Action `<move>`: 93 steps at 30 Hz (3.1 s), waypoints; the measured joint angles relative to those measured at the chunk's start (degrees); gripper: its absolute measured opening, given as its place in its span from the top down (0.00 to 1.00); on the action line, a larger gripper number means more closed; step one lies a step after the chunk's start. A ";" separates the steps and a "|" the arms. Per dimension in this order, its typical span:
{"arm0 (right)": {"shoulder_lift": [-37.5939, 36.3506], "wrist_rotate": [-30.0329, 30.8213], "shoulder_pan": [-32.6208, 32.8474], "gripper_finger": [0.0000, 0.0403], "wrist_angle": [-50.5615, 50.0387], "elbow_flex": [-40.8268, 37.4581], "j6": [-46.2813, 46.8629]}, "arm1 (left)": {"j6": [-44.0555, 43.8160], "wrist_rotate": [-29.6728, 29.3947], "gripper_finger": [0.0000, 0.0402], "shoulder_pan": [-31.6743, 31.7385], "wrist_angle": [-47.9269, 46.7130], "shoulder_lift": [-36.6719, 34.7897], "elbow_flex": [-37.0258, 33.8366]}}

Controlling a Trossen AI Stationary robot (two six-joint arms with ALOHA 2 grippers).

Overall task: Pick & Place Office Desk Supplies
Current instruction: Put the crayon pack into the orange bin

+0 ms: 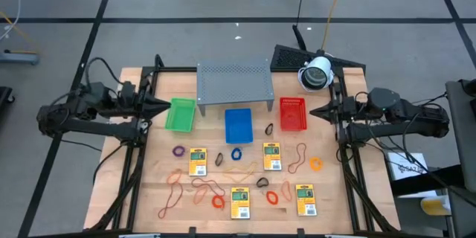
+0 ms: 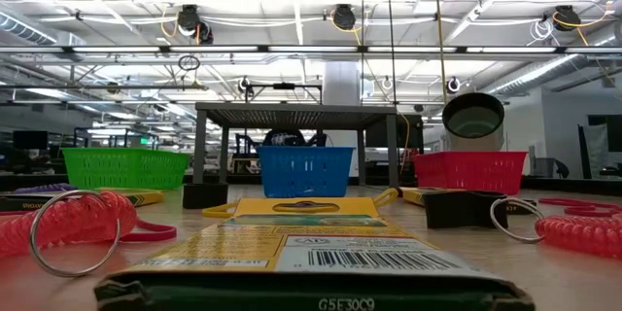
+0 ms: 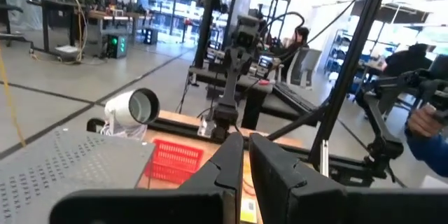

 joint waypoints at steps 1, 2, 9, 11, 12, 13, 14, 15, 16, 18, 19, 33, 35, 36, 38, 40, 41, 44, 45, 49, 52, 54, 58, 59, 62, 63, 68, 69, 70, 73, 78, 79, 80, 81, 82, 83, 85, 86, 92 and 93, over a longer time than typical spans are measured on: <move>0.22 0.02 0.00 1.00 -0.01 -0.30 -0.17 | -0.02 0.40 0.92 0.02 0.00 0.60 0.02; 0.61 0.00 0.00 1.00 -0.08 -0.59 -0.04 | -0.02 1.21 0.92 0.02 -0.25 1.25 0.02; 2.12 -5.17 0.00 1.00 -2.47 -3.29 5.82 | 0.72 6.15 0.92 -0.02 -0.10 6.86 0.00; 2.32 -7.98 0.11 1.00 -2.91 -3.73 7.35 | 0.38 8.37 0.92 -0.02 0.50 7.80 0.00; 2.34 -9.07 0.13 1.00 -2.97 -3.81 7.99 | 0.00 9.22 0.92 -0.02 0.60 8.10 0.00; 2.34 -9.47 0.15 1.00 -3.03 -3.91 8.38 | -0.30 9.92 0.92 -0.02 0.60 8.31 0.00; 2.30 -9.92 0.15 1.00 -3.41 -3.93 8.69 | -0.42 10.21 0.92 -0.03 0.55 8.46 0.00; 2.30 -10.42 0.15 1.00 -3.79 -3.93 8.73 | -0.44 10.31 0.92 -0.07 0.35 8.53 0.00; 2.30 -10.43 0.15 1.00 -4.00 -3.93 8.72 | -0.44 10.30 0.92 -0.17 0.14 8.53 0.00; 2.21 -10.44 0.15 1.00 -4.67 -3.93 8.73 | -0.44 10.25 0.92 -0.59 0.14 8.51 0.00; 2.18 -10.44 0.15 1.00 -5.04 -3.95 8.79 | -0.44 10.25 0.92 -0.82 0.12 8.49 0.00; 2.10 -10.20 0.15 1.00 -5.26 -6.82 8.06 | 5.73 9.34 0.92 -5.34 -9.05 8.52 -0.01; 2.11 -10.19 0.11 1.00 -2.70 -9.10 7.92 | 6.36 7.32 0.92 -5.92 -9.13 8.82 -0.40; 2.10 -10.19 0.11 1.00 -0.67 -10.54 7.97 | 7.02 6.20 0.92 -6.14 -9.03 8.88 -0.79; 2.08 -10.21 0.11 1.00 4.14 -13.87 8.14 | 7.80 4.32 0.92 -6.53 -8.01 9.29 -1.95; 2.09 -10.07 0.09 1.00 9.33 -17.33 8.74 | 7.89 3.05 0.92 -6.67 -5.46 9.66 -3.67; 2.12 -9.26 0.11 1.00 12.10 -18.96 9.24 | 7.82 2.47 0.92 -6.63 -4.36 9.85 -4.73; 2.08 -5.71 0.09 1.00 17.17 -23.01 10.51 | 6.43 1.02 0.92 -6.65 -0.65 10.87 -8.38; 2.08 -4.52 0.09 1.00 18.26 -24.05 10.99 | 6.01 0.80 0.92 -6.65 0.25 11.10 -9.58; 2.11 -2.69 0.09 1.00 19.22 -26.16 13.88 | 3.06 0.57 0.92 -6.65 5.03 11.47 -14.41; 2.08 -2.86 0.09 1.00 18.94 -26.55 16.40 | 2.27 0.57 0.92 -6.65 13.59 11.42 -18.41; 2.08 -2.91 0.11 1.00 18.91 -26.58 17.34 | 2.10 0.81 0.92 -6.65 18.89 11.42 -21.28; 2.08 -3.09 0.11 1.00 18.70 -26.58 17.56 | 1.15 1.05 0.92 -6.65 26.10 11.42 -26.26; 2.09 -3.11 0.11 1.00 18.47 -26.58 17.45 | 0.61 1.05 0.92 -6.65 26.89 11.42 -27.14; 2.12 -3.11 0.11 1.00 18.49 -26.58 17.97 | -0.88 1.05 0.92 -6.65 27.33 11.42 -28.97; 2.11 -3.11 0.11 1.00 18.49 -26.58 18.44 | -1.29 1.01 0.92 -6.65 27.26 11.42 -29.37; 2.11 -3.00 0.11 1.00 18.54 -26.58 18.74 | -2.30 0.57 0.92 -6.65 26.74 11.42 -30.03; 2.12 -3.03 0.11 1.00 18.54 -26.58 18.76 | -2.11 0.57 0.92 -6.65 26.80 11.42 -30.03; 2.18 -3.09 0.11 1.00 18.54 -26.58 18.76 | -1.89 0.57 0.92 -6.65 26.80 11.42 -30.03; 2.63 -3.07 0.11 1.00 18.56 -26.58 18.76 | -0.81 0.55 0.92 -6.65 26.66 11.54 -30.03; 3.98 -3.00 0.11 1.00 19.79 -26.58 18.78 | -0.93 -1.46 0.92 -6.58 24.97 13.77 -30.03; 4.21 -3.00 0.11 1.00 19.87 -26.58 18.78 | -1.34 -1.56 0.92 -6.58 25.20 14.50 -30.03; 4.56 -3.00 0.11 1.00 19.89 -26.58 18.78 | -1.59 -1.57 0.92 -6.58 25.32 15.24 -30.03; 4.87 -2.99 0.11 1.00 19.92 -26.58 18.78 | -1.96 -1.55 0.92 -6.58 25.36 16.06 -30.03; 5.16 -2.98 0.11 1.00 19.90 -26.58 18.78 | -2.13 -1.54 0.92 -6.58 25.76 16.88 -30.03; 5.43 -2.98 0.11 1.00 19.91 -26.58 18.78 | -2.38 -1.54 0.92 -6.58 26.29 17.71 -30.03; 6.08 -2.98 0.11 1.00 20.00 -26.58 19.13 | -2.55 -1.53 0.92 -6.58 26.97 19.02 -30.03; 6.47 -3.01 0.11 1.00 20.00 -26.58 19.97 | -2.56 -1.53 0.92 -6.58 27.47 19.48 -30.03; 10.90 -10.59 0.17 1.00 21.62 -26.58 24.92 | -2.45 -1.62 0.92 -6.58 29.76 20.38 -30.03; 12.22 -11.98 0.27 1.00 22.58 -26.58 25.78 | -2.45 -1.76 0.92 -6.58 30.27 20.38 -30.03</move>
